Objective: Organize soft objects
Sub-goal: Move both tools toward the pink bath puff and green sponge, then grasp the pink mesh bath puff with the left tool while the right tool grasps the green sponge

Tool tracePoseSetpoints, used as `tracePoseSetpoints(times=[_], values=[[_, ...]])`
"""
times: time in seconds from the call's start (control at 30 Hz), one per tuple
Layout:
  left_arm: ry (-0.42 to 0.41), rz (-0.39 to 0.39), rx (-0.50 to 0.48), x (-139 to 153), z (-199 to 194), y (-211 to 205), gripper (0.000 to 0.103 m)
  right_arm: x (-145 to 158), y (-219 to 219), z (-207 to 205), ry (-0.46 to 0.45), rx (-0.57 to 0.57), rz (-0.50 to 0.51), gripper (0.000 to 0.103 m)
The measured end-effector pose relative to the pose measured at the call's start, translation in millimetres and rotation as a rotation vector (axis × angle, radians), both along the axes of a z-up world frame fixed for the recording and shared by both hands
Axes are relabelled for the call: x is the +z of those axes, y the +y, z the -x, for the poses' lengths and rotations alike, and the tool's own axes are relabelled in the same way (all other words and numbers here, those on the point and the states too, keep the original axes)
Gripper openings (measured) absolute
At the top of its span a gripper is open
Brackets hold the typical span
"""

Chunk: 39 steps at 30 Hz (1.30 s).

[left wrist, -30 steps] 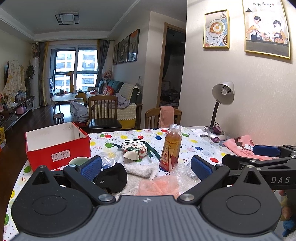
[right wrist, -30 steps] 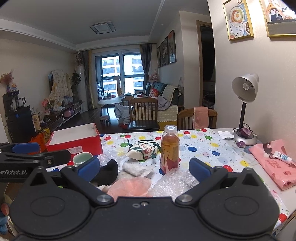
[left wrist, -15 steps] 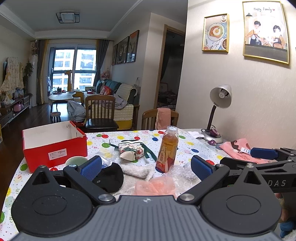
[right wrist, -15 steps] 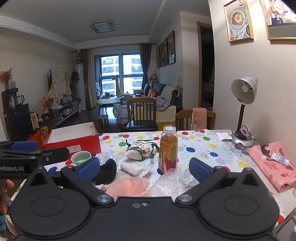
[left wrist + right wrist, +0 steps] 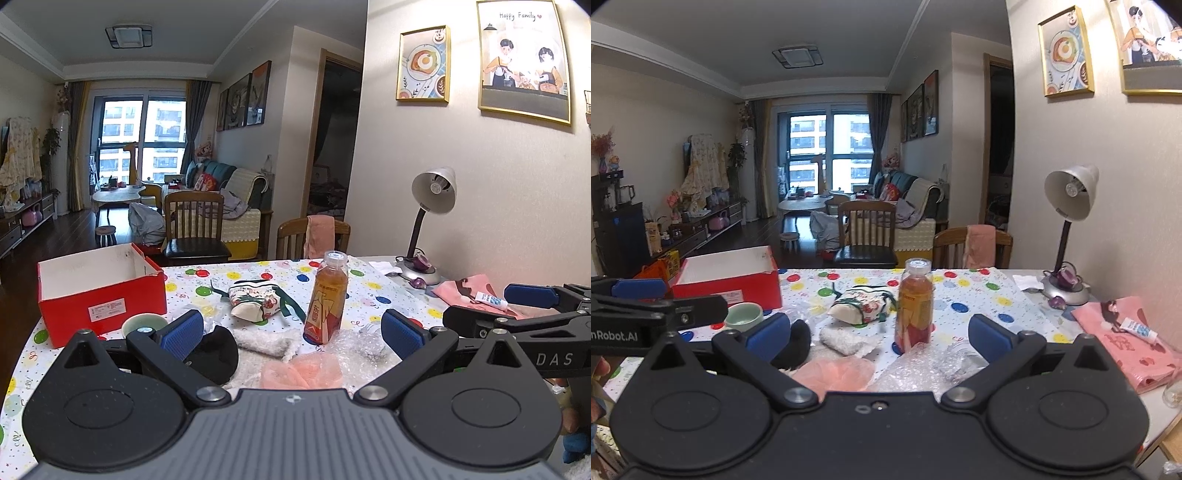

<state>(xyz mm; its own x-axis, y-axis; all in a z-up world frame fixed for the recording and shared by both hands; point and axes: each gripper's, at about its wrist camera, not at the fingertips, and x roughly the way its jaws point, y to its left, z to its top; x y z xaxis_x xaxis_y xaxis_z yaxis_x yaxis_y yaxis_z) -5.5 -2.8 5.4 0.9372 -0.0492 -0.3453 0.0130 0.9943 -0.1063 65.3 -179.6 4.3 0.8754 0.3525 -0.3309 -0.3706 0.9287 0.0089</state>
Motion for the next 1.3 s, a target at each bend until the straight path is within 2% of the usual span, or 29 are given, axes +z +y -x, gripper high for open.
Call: tracePoseSetpoints(times=[0.5, 0.83, 1.17, 1.3], values=[[0.040, -0.025, -0.059, -9, -22, -11, 0.103, -6, -14, -13, 0.021, -0.036, 0.009, 0.103], [0.093, -0.033, -0.102, -21, -55, -19, 0.103, -20, -27, -33, 0.057, -0.072, -0.001, 0.102], [0.253, -0.025, -0.169, -50, -104, -25, 0.103, -39, -53, -70, 0.126, -0.133, -0.011, 0.101], [0.324, -0.062, -0.194, -69, -127, -31, 0.103, -49, -65, -87, 0.156, -0.164, 0.015, 0.101]])
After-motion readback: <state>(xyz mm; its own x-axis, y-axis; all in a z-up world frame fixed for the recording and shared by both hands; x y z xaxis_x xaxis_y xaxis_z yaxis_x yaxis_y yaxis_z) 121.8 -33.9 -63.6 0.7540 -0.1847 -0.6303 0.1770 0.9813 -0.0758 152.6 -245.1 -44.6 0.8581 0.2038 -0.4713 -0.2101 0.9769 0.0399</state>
